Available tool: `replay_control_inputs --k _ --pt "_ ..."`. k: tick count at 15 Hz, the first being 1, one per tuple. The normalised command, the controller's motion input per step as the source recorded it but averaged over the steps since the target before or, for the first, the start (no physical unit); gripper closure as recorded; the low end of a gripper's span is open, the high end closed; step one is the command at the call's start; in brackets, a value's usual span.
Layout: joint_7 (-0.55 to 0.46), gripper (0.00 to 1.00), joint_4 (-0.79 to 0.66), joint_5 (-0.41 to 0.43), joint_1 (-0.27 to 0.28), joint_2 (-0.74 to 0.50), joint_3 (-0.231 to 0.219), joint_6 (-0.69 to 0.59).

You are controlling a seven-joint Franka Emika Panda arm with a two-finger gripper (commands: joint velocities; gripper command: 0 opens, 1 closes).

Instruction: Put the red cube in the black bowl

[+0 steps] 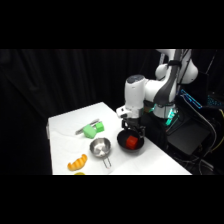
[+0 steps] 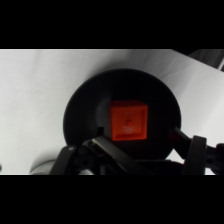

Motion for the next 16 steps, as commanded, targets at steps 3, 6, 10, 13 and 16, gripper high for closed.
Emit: replay_control_inputs --k 3,6,10,13,16 --pt "0.0 0.0 0.02 0.154 0.008 -0.29 0.058 -0.24" --pt "-0.1 0.0 0.1 0.212 0.0 -0.34 0.028 -0.53" --pt "-0.06 0.0 0.15 0.067 0.017 -0.34 -0.052 -0.55" --pt "-0.03 0.0 0.17 0.03 0.015 -0.3 -0.083 -0.45" --pt "0.03 0.0 0.16 -0.007 0.01 -0.24 -0.078 -0.35"
